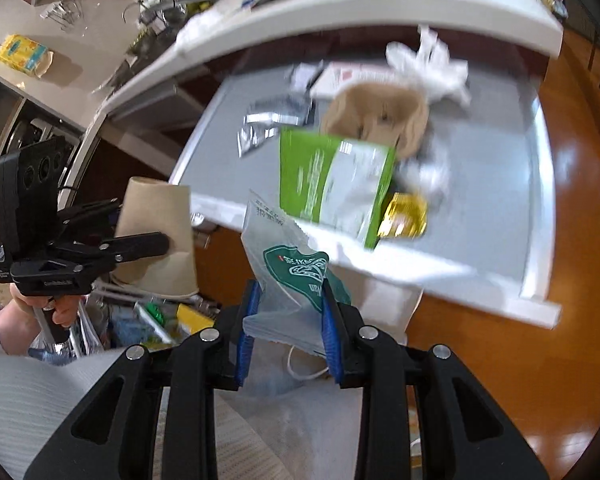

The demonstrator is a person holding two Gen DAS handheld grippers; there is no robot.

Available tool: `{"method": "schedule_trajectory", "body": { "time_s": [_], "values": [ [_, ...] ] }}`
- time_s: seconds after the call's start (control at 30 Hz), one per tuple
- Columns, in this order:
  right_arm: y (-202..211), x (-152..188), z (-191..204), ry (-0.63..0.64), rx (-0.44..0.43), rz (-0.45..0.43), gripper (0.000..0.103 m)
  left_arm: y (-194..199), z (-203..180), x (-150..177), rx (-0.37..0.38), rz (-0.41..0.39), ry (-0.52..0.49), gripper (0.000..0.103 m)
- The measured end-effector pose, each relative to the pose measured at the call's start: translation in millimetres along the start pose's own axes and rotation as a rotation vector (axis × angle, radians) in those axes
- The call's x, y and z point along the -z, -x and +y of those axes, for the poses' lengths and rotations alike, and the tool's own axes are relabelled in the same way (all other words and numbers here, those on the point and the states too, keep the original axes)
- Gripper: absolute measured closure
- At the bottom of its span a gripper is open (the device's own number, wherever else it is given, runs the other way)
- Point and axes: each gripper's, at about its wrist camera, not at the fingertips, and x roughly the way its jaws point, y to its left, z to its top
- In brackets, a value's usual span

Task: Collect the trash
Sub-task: 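Carry the paper cup and plastic bag down below the tray edge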

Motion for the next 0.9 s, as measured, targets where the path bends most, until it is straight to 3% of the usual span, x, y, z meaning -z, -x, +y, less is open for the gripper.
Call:
{"method": "schedule_trajectory", "body": {
  "time_s": [0.3,0.57,0.9],
  "values": [
    [-49.0,19.6,-9.4,-0.041,-0.004,0.082,0.074,-49.5,9.1,20.5,0.004,0.059,0.039,0.051],
    [-95.8,22.8,-21.7,-0.049,0.055,0.140,0.073,-81.6,10.8,33.0,-0.025,0.110,0.017,0.051],
    [-115.2,19.4,-26.5,-0.044,0.132,0.138,0.073,-105.9,10.4,34.0,-0.067,0.115,-0.002,0.051]
  ]
}}
